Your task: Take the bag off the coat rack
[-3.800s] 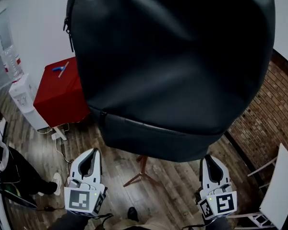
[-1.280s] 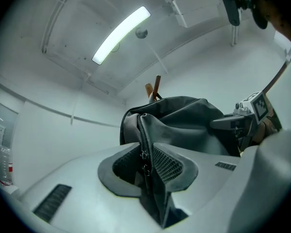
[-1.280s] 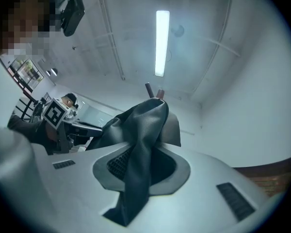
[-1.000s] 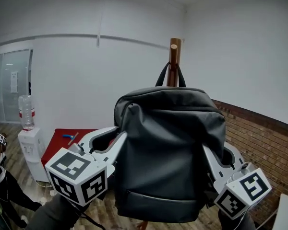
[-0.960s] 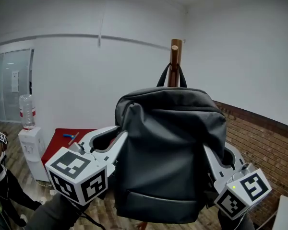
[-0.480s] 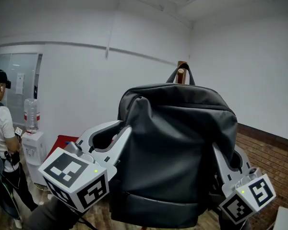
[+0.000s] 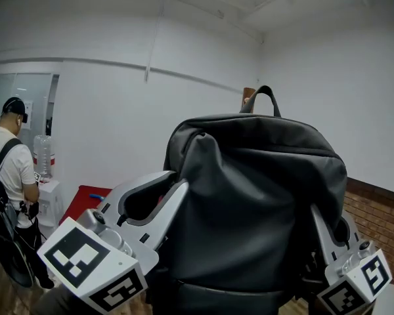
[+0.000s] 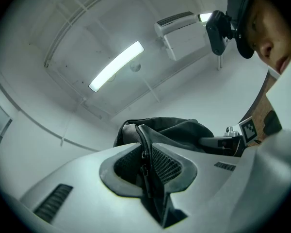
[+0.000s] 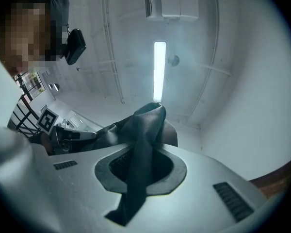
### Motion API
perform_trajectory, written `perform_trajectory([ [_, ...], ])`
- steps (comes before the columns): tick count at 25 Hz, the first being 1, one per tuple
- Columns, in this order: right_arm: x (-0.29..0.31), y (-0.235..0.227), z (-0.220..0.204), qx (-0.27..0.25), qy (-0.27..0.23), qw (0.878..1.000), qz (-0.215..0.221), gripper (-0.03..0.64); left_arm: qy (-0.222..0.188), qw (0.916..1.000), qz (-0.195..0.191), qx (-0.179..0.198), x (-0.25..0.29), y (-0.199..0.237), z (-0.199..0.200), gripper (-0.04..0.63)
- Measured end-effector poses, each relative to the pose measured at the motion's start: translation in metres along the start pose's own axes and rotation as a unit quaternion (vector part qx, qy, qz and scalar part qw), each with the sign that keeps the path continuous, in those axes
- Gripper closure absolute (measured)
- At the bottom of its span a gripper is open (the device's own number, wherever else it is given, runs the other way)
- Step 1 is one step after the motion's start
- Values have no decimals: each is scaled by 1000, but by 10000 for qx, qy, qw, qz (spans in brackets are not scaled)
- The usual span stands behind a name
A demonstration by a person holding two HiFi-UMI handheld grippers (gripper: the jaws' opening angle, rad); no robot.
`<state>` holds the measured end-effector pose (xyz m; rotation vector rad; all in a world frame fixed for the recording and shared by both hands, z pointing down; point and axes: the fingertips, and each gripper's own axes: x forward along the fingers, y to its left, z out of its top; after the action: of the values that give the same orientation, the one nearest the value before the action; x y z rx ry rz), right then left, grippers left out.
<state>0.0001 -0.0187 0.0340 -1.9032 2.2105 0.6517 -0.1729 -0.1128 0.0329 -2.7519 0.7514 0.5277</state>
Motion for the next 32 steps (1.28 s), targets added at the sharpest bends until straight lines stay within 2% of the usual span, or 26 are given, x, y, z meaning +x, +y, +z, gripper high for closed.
perform_trajectory([
  [5,1,-1,0,2,-19,10000,-50,584,-20,9993,-234,-289,0,-5,2,520],
  [15,-1,1,0,170,-165,9997,113,584,174,9998,-83,-71,-4,-9,4,520],
  [20,3,-1,0,94,-56,9999,-44,584,211,9992,-239,-229,3,-3,-1,520],
  [27,-1,-1,2,209,-189,9996,12,584,277,9993,-162,-166,-3,-9,4,520],
  [32,3,-2,2,159,-137,9997,-94,584,344,9988,-232,-277,4,-3,-3,520],
])
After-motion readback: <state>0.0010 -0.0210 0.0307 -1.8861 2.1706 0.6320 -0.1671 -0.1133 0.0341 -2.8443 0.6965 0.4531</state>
